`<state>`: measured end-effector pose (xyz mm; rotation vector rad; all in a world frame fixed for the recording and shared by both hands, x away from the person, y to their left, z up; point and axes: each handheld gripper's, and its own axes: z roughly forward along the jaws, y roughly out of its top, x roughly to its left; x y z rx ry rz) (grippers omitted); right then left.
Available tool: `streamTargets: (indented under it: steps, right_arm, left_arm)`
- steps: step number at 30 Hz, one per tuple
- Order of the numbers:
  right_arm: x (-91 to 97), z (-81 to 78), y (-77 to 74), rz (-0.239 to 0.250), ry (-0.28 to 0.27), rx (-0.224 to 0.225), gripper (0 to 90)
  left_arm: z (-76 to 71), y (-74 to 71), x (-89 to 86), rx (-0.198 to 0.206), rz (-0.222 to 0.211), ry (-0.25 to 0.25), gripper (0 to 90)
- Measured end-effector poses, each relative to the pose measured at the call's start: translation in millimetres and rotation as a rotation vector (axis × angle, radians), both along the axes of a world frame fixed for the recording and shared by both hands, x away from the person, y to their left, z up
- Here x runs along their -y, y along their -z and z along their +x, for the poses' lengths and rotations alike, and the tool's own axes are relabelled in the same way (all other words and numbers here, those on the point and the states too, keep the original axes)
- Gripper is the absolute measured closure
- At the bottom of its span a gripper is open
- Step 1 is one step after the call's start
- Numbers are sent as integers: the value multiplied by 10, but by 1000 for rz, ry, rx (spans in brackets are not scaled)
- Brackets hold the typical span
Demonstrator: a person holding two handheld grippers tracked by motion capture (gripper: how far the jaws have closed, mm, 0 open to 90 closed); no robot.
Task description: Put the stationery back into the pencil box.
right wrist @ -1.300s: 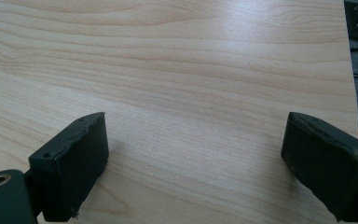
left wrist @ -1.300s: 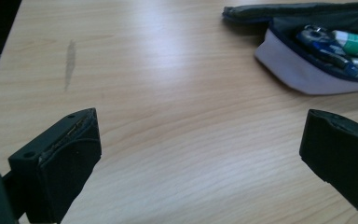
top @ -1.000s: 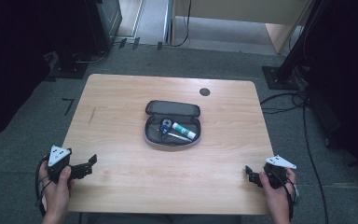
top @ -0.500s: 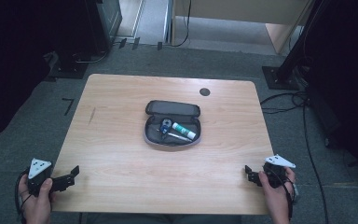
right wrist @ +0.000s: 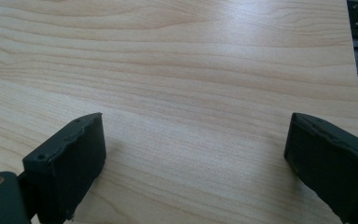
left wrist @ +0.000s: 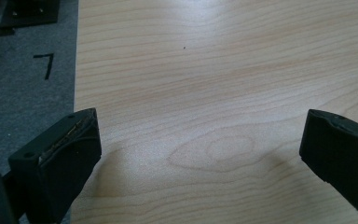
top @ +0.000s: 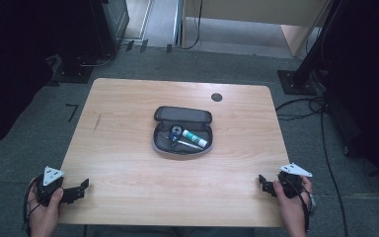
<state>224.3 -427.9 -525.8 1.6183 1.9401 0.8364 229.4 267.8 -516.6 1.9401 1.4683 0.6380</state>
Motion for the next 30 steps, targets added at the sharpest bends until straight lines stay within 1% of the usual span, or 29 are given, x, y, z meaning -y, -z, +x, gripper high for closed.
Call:
streamTargets:
  steps: [3, 4, 15, 25, 30]
  right_arm:
    - [-2, 1, -1, 1, 0, -1, 52]
    - [-2, 3, 0, 0, -1, 0, 51]
    - [-5, 9, 0, 0, -4, 0, 51]
    - [-5, 10, 0, -1, -4, 0, 50]
    - [-7, 11, 0, 0, -3, -1, 48]
  left_arm:
    - [22, 13, 37, -23, 36, 12, 0]
    - [28, 15, 47, -28, 39, 13, 0]
    - [50, 18, 31, -49, 13, 15, 0]
    - [57, 18, 35, -51, 15, 13, 0]
    - [60, 19, 47, -49, 15, 0, 0]
